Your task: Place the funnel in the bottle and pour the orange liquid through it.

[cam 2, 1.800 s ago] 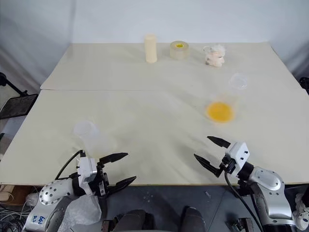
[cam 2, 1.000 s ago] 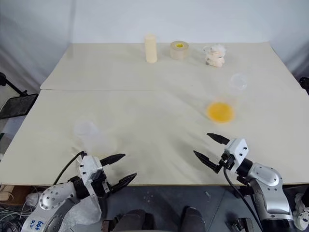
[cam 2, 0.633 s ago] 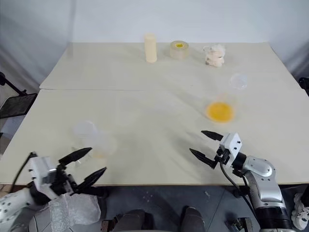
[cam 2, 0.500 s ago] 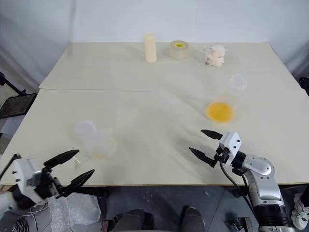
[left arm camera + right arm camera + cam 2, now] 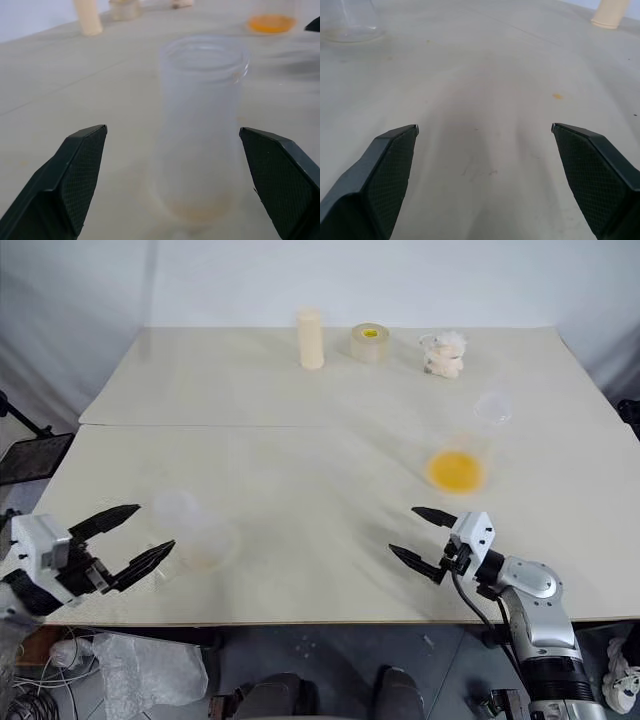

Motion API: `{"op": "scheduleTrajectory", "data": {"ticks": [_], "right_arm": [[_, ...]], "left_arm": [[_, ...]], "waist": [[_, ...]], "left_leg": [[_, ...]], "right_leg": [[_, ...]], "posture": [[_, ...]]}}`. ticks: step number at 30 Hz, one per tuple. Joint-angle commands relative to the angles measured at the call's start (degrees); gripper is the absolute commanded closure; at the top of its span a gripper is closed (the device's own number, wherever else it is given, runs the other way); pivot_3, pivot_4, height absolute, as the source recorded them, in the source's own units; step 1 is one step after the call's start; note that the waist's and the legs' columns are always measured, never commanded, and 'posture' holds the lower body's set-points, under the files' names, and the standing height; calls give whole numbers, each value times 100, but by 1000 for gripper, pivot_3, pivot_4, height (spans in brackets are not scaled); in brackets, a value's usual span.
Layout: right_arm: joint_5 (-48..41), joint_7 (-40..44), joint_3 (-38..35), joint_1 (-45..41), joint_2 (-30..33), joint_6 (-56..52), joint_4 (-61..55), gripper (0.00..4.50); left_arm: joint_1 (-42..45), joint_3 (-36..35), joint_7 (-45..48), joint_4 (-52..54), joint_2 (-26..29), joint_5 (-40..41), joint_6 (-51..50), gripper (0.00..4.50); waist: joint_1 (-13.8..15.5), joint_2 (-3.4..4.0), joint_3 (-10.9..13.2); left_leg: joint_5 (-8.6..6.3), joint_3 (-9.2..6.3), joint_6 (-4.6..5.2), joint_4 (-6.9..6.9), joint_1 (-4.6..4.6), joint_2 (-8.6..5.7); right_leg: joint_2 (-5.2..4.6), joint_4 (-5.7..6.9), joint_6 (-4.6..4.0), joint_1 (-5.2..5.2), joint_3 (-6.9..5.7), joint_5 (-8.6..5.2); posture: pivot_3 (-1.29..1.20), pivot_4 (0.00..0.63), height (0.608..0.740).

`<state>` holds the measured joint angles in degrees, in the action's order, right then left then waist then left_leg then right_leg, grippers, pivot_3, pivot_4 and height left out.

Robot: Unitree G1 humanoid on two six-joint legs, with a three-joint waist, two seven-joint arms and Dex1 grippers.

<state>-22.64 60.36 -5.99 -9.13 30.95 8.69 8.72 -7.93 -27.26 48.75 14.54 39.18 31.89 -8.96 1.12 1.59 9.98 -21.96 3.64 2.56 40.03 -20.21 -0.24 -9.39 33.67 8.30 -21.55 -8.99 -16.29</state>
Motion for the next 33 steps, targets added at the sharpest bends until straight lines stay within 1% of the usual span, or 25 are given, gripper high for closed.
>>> {"op": "scheduleTrajectory", "data": {"ticks": [1,8,12,16,17,20,22,28,29,33], "right_arm": [[-47,-101,-125,126,-13,88,-253,32],[-54,-254,-167,367,-9,84,-467,32],[-57,-329,-189,430,-10,85,-536,0],[-71,-358,-219,450,13,85,-553,0],[-77,-366,-231,454,19,83,-560,0],[-113,-389,-273,457,25,61,-596,0],[-189,-440,-327,433,3,7,-658,0],[-279,-458,-379,222,62,-93,-645,0],[-273,-464,-387,163,61,-96,-610,0],[-263,-523,-428,-37,31,-106,-550,0]], "left_arm": [[356,200,82,-117,39,-52,92,0],[947,534,207,-509,-27,-127,189,0],[1108,662,332,-613,-29,-119,227,810],[1192,699,382,-643,-30,-87,213,2023],[1253,701,399,-651,-40,-47,205,2158],[1458,735,450,-698,-45,3,189,2159],[1741,847,496,-772,-33,0,138,2159],[2768,1500,830,-1024,-216,37,-105,2159],[2951,1623,825,-1123,-297,-3,-154,2159],[3975,2328,830,-1800,-1018,-390,71,2159]], "waist": [[4,0,0],[-1,-1,0],[0,-1,0],[2,-1,0],[5,-1,1],[16,-3,2],[17,-3,2],[13,-6,4],[7,-6,4],[39,-12,7]], "left_leg": [[0,-1,0,0,0,1],[0,0,-1,0,2,1],[0,2,-1,0,2,2],[1,2,-1,0,2,2],[1,2,-1,1,3,1],[1,2,-1,2,2,1],[1,2,-1,2,2,1],[1,2,-1,4,2,-1],[1,3,-1,4,2,-2],[3,2,1,9,-3,-6]], "right_leg": [[1,0,0,0,0,0],[3,4,1,0,0,0],[3,4,1,0,1,0],[3,4,1,0,2,0],[3,5,1,0,2,0],[3,4,1,0,1,0],[3,4,1,0,2,0],[3,8,3,0,1,1],[3,7,3,0,1,1],[6,6,5,1,-3,2]], "posture": [[0,150,740],[0,150,740],[0,150,740],[0,150,740],[0,150,740],[0,150,740],[0,150,740],[0,150,740],[0,150,740],[0,150,740]]}}
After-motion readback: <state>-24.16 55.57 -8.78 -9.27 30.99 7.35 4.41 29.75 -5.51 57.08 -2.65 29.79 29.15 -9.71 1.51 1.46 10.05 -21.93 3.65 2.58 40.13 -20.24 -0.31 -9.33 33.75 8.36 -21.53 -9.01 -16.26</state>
